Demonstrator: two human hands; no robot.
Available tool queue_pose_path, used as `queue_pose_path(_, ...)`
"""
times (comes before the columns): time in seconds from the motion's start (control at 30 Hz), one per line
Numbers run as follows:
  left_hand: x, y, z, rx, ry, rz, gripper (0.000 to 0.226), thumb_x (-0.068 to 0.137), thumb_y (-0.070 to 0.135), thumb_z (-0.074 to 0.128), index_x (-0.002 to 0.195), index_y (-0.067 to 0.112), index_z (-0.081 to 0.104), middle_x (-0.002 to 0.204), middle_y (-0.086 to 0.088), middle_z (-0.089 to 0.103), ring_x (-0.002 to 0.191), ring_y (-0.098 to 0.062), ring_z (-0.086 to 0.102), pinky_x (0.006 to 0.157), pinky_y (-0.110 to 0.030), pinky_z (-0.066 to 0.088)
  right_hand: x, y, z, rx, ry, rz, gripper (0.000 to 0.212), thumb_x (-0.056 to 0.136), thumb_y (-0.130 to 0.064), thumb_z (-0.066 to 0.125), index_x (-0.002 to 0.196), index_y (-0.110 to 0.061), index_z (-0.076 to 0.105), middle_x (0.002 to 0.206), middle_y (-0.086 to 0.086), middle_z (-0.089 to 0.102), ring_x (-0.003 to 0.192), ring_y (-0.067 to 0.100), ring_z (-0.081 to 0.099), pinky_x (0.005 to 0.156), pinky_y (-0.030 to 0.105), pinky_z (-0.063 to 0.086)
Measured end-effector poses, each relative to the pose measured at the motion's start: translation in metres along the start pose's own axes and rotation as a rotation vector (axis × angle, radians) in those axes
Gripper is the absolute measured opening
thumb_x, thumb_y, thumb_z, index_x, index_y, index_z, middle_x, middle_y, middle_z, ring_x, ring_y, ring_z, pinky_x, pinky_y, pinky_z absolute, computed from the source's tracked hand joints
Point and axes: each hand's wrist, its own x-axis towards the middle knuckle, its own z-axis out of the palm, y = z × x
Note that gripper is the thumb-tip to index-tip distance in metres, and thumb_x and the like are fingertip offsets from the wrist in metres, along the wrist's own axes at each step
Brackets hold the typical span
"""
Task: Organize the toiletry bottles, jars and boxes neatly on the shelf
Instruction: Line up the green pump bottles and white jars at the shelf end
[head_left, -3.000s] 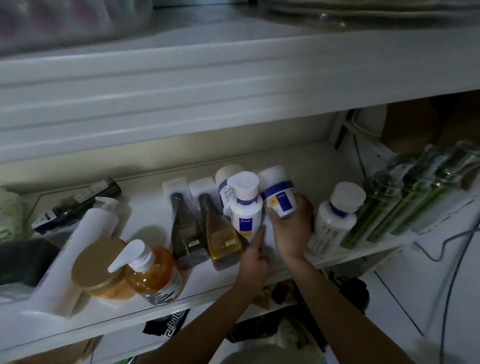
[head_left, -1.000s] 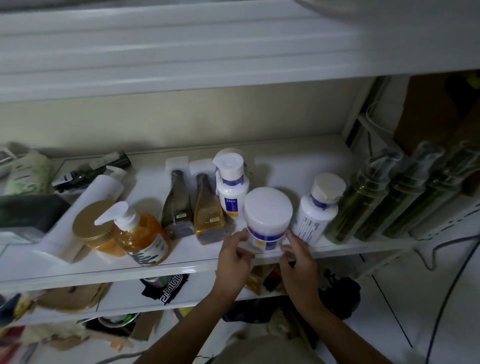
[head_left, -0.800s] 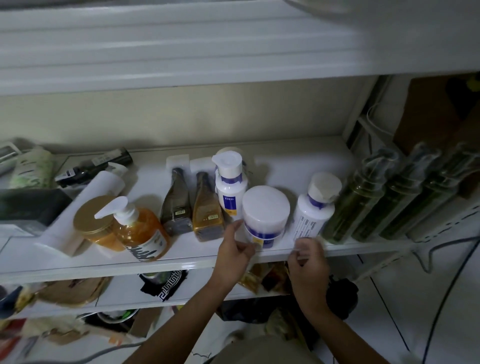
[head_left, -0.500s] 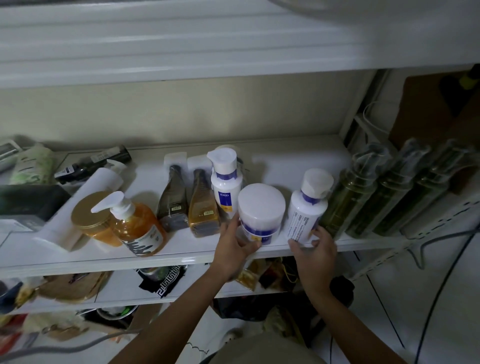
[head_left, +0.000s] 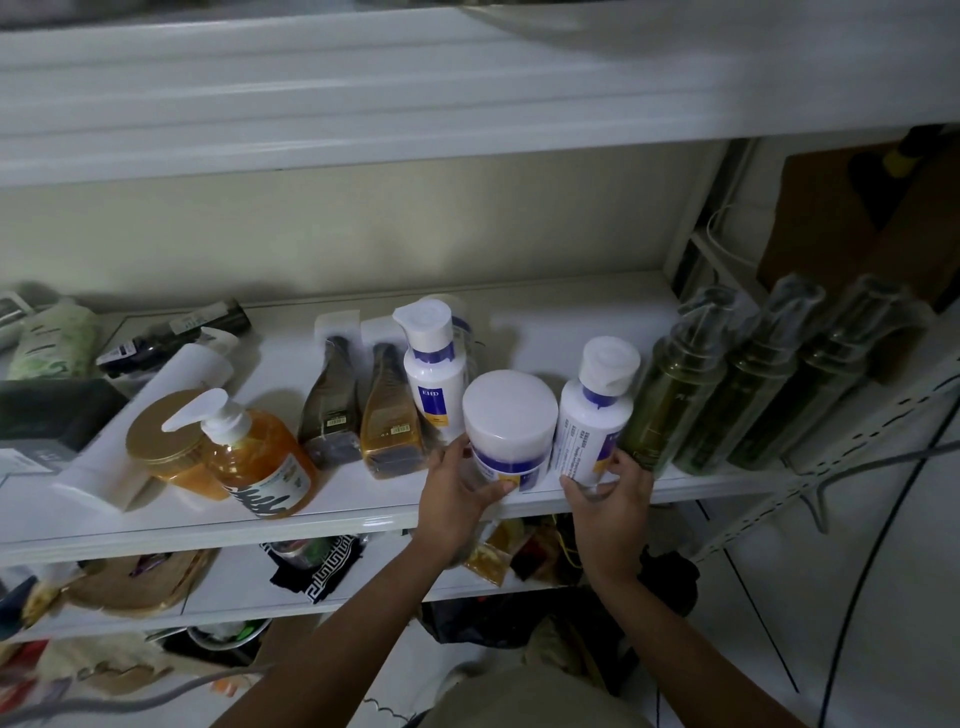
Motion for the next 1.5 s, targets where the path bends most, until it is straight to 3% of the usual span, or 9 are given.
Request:
queue_pose_path(0.13, 0.0, -0.002, 0.002, -0.028, 0.008, -0.005, 0.069, 0.073, 0.025, 0.08, 0.132, 0.024, 0.044, 0.132, -0.002, 0.054, 0.112, -0.027, 0.057, 0.095, -0.043, 0.051, -0.003, -0.001, 0.002, 0.0, -0.004, -0.012, 0.068, 0.069, -0.022, 0.081, 0.127, -0.002, 0.051, 0.129, 0.013, 0.044, 0.109, 0.027, 0.056, 0.085, 0.042, 0.054)
queue_pose_path(0.23, 0.001, -0.001, 0.006, -0.043, 0.002, -0.023, 0.069, 0.074, 0.024, 0.079, 0.133, 0.024, 0.042, 0.128, -0.002, 0.058, 0.11, -0.029, 0.058, 0.094, -0.042, 0.051, -0.002, -0.001, 0.003, 0.022, 0.016, 0.004, 0.064, 0.069, -0.022, 0.081, 0.122, -0.003, 0.051, 0.125, 0.012, 0.046, 0.107, 0.029, 0.057, 0.083, 0.042, 0.054)
queue_pose_path(0.37, -0.002, 0.0, 0.011, -0.02, 0.035, 0.002, 0.069, 0.073, 0.027, 0.08, 0.13, 0.022, 0.041, 0.126, -0.002, 0.059, 0.108, -0.03, 0.059, 0.092, -0.043, 0.051, -0.003, -0.009, 0.008, 0.047, 0.052, 0.075, 0.062, 0.07, -0.021, 0.08, 0.12, -0.002, 0.049, 0.128, 0.014, 0.043, 0.106, 0.03, 0.057, 0.079, 0.031, 0.047)
queue_pose_path(0.67, -0.001, -0.003, 0.014, -0.016, 0.068, 0.011, 0.067, 0.074, 0.03, 0.079, 0.129, 0.021, 0.041, 0.126, 0.001, 0.059, 0.105, -0.027, 0.059, 0.091, -0.041, 0.052, 0.0, -0.018, 0.007, 0.207, 0.096, 0.251, 0.053, 0.066, -0.013, 0.082, 0.1, -0.006, 0.043, 0.117, 0.013, 0.048, 0.103, 0.025, 0.056, 0.078, 0.029, 0.051)
queue_pose_path(0.87, -0.002, -0.007, 0.014, -0.006, 0.072, 0.027, 0.066, 0.076, 0.03, 0.077, 0.13, 0.018, 0.042, 0.129, 0.001, 0.058, 0.106, -0.023, 0.06, 0.092, -0.033, 0.051, -0.017, -0.001, -0.008, 0.173, -0.086, 0.009, 0.019, 0.084, -0.009, 0.064, 0.101, -0.013, 0.058, 0.109, 0.0, 0.057, 0.099, 0.022, 0.06, 0.082, 0.037, 0.055)
queue_pose_path(0.97, -0.001, -0.009, 0.015, 0.001, 0.065, 0.041, 0.065, 0.076, 0.031, 0.076, 0.13, 0.017, 0.042, 0.126, -0.002, 0.06, 0.105, -0.024, 0.06, 0.089, -0.031, 0.05, -0.026, 0.002, -0.012, 0.099, -0.253, -0.062, 0.035, 0.088, -0.011, 0.059, 0.122, -0.02, 0.056, 0.115, -0.004, 0.059, 0.104, 0.014, 0.058, 0.086, 0.025, 0.049)
queue_pose_path(1.17, 0.002, -0.008, 0.015, 0.033, 0.049, 0.067, 0.067, 0.075, 0.033, 0.077, 0.131, 0.018, 0.042, 0.121, -0.002, 0.063, 0.099, -0.025, 0.063, 0.087, -0.036, 0.054, -0.032, -0.007, -0.004, 0.09, -0.323, -0.106, 0.046, 0.086, -0.006, 0.06, 0.132, -0.013, 0.053, 0.123, 0.004, 0.06, 0.108, 0.016, 0.058, 0.088, 0.026, 0.05)
queue_pose_path(1.33, 0.004, -0.014, 0.0, 0.03, 0.017, 0.021, 0.051, 0.085, 0.018, 0.068, 0.132, 0.023, 0.046, 0.085, 0.005, 0.063, 0.068, -0.003, 0.057, 0.065, -0.009, 0.046, -0.032, -0.012, -0.009, 0.128, -0.281, -0.131, 0.041, 0.085, -0.002, 0.061, 0.122, -0.018, 0.056, 0.112, 0.001, 0.061, 0.097, 0.0, 0.055, 0.078, 0.009, 0.044)
queue_pose_path(1.5, 0.003, -0.03, -0.027, 0.109, 0.11, 0.099, 0.047, 0.094, 0.004, 0.049, 0.138, 0.018, 0.046, 0.127, 0.0, 0.058, 0.108, -0.006, 0.053, 0.091, -0.015, 0.04, -0.028, -0.051, -0.013, 0.234, -0.214, -0.484, 0.019, 0.085, -0.006, 0.06, 0.103, -0.012, 0.061, 0.095, 0.003, 0.058, 0.083, 0.003, 0.054, 0.076, 0.011, 0.046)
